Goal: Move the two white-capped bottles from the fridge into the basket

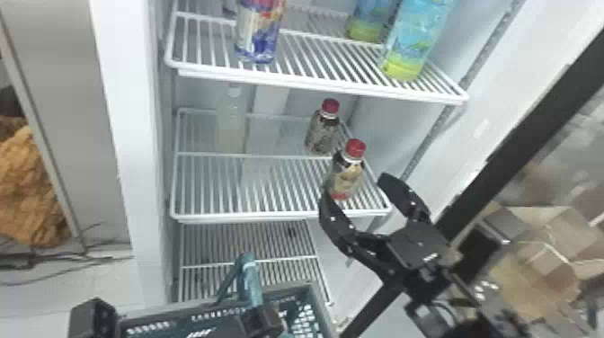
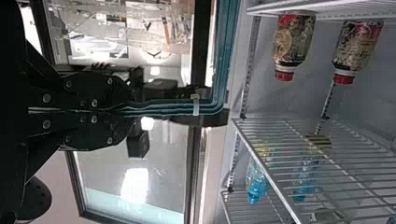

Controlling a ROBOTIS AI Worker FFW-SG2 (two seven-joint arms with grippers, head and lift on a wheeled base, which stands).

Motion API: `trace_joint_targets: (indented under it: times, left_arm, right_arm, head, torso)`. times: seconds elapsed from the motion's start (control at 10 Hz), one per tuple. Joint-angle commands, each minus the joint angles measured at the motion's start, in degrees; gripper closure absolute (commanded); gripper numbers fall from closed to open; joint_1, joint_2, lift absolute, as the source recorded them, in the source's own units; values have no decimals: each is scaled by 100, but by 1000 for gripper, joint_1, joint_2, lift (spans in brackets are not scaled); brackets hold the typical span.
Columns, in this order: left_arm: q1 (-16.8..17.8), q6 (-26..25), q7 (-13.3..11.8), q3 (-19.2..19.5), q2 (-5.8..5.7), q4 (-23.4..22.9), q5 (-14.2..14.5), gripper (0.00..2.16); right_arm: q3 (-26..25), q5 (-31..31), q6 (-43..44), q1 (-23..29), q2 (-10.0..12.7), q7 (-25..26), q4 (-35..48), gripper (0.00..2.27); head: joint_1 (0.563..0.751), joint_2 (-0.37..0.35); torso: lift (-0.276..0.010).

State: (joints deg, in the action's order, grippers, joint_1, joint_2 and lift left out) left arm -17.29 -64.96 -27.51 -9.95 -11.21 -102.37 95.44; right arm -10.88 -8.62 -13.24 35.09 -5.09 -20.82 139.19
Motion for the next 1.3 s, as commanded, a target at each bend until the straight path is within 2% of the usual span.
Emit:
trace_joint_targets:
  times: [0.0,0.7,1.2]
  left_arm:
    - [13,0,0,-22,-4,6,19,1119]
    - [70,-14,9,-56,14,-8,42,1119]
    - [98,-42,17,-79,14,6,65,1119]
  right_arm:
    - [219,96,509,-430,-62,-1,-764,59]
    - [985,16,776,-2019,-300,-10,-2648,51]
    - [1407,-41,846,-3200,-396,-10,-3914,25]
  head:
    - [695,-350]
    - [695,-350]
    - [695,-297]
  torso:
    - [-260]
    - [-260]
    - [-260]
